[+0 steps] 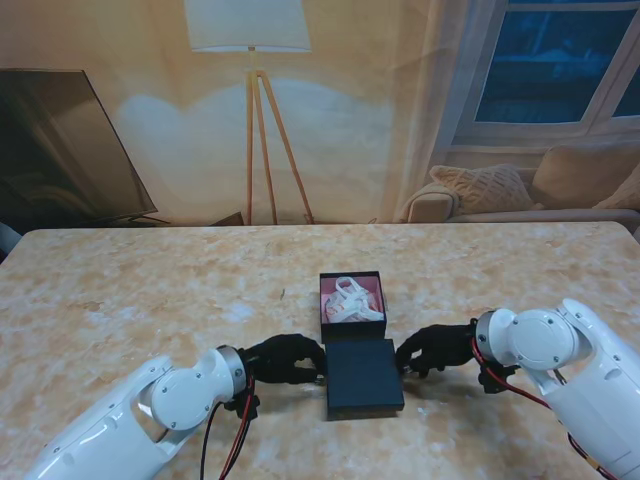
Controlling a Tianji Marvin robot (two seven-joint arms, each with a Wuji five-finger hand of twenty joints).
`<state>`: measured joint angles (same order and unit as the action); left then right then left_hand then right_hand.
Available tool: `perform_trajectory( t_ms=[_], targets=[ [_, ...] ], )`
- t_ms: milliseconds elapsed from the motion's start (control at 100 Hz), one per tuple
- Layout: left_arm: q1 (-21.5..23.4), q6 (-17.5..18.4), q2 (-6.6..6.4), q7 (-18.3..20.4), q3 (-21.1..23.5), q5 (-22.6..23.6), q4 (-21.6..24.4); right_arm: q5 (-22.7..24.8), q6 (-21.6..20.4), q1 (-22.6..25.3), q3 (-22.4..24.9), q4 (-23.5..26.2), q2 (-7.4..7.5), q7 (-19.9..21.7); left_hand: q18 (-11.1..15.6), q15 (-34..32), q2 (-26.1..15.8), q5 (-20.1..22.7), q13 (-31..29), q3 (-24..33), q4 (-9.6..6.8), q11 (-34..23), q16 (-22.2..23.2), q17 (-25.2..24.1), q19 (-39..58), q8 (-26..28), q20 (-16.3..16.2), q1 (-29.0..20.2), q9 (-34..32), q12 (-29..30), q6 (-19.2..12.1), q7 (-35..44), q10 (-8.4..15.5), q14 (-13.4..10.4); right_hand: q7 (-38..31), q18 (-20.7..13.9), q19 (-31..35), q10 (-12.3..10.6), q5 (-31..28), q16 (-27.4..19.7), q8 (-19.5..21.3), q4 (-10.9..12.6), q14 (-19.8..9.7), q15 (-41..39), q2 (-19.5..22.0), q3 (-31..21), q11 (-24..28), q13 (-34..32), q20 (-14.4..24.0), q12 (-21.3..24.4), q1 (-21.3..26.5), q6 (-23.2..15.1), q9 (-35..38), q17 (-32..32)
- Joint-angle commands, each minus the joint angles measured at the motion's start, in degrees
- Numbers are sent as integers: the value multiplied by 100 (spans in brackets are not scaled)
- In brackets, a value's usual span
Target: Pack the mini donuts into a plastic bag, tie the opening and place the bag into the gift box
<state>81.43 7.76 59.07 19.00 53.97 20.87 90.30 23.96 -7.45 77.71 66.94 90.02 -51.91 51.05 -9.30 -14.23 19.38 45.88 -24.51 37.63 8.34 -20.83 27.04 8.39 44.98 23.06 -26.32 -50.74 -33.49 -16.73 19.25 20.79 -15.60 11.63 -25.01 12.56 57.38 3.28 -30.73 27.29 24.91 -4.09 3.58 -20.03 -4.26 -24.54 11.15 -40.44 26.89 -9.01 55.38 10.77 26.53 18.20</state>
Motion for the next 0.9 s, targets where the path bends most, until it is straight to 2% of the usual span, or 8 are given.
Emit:
perform_trajectory(
  t_ms=[0, 390, 890],
  targets=[
    [47, 29, 98, 106, -36, -38, 258, -48, -75, 83, -31, 219, -102, 92, 117, -95, 94, -175, -114, 177, 62, 255, 65, 20, 100, -177, 113, 83, 107, 122, -1084, -463, 1177, 1, 585, 20, 163, -815, 347, -20, -173, 41, -7, -92, -26, -76, -185, -110, 17, 4, -52, -1239, -5, 47],
    [181, -135, 47, 300, 126, -4, 606, -10, -140, 213, 179, 453, -77, 203, 82, -138, 103, -142, -138, 164, 77, 244, 86, 35, 177, -165, 166, 81, 84, 115, -1041, -474, 1124, 27, 582, 22, 179, -798, 327, -11, -166, 38, -12, -120, -16, -52, -190, -150, 12, -20, -46, -1241, 54, 74],
    [196, -299, 43, 371, 205, -55, 742, -56, -177, 329, 391, 679, -77, 221, 15, -155, 102, -115, -147, 137, 81, 247, 99, 38, 240, -150, 190, 81, 73, 115, -1001, -495, 1068, 58, 577, 25, 207, -760, 300, 11, -161, 31, -13, -176, -12, -36, -206, -193, 4, -47, -59, -1249, 127, 122]
  ],
)
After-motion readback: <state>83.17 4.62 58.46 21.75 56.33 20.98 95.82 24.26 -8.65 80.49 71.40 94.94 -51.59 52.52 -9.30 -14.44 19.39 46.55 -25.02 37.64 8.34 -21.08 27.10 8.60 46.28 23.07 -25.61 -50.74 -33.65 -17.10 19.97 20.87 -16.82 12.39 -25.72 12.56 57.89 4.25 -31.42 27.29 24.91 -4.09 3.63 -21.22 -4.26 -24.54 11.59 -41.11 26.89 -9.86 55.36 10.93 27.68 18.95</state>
